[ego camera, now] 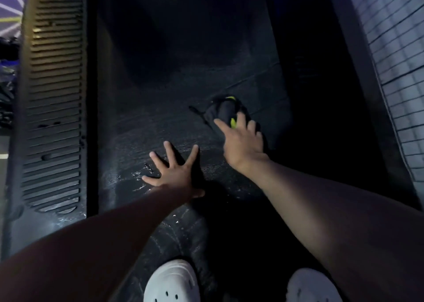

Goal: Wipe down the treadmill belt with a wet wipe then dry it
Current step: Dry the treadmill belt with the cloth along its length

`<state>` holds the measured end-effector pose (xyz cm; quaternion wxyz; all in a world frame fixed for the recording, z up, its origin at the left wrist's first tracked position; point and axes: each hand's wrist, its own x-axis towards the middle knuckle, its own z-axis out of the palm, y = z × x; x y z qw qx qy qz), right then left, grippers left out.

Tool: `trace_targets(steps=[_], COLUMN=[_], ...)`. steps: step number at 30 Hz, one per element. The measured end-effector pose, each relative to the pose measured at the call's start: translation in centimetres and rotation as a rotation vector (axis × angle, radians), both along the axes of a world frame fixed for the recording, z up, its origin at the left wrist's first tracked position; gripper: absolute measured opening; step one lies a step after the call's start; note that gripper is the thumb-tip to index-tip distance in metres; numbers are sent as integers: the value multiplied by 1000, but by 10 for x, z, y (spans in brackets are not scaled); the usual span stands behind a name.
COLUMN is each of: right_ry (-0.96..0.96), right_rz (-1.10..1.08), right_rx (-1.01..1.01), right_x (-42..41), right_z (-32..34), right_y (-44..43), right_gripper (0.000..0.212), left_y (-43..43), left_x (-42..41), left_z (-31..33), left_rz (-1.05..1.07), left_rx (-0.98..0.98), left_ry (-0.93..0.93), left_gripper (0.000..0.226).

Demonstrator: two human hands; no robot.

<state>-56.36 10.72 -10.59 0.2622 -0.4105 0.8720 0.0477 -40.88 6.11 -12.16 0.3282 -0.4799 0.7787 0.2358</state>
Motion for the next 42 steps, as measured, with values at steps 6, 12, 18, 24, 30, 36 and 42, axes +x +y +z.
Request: trace_targets(steps=[6,12,18,24,30,36,42], right_ry=[-139,-205,-135,-65,-51,-6,89], right_rz=[-69,-26,-33,-37,-25,61,208], right_rx=[-29,29,68,28,-111,-179,-77], right_x=[8,-6,-7,-2,-2,-4,-5], right_z=[-6,-9,-16,-21,-19,-17,-19], right_y=[23,23,19,20,27,39,47], right_gripper=[93,83,73,68,64,85,91], left_y=[3,3,9,11,8,56,58], left_x=[-3,-3,-13,-10,-10,-35,-33], left_z=[3,6,1,-5,-4,-16,-24], left_rz=[36,34,31,10,6,162,200], left_rx=[-18,4,-42,-52,30,-42,-89], left_ry=[-18,14,-21,6,22,82,70], left_gripper=[128,126,129,131,137,142,142])
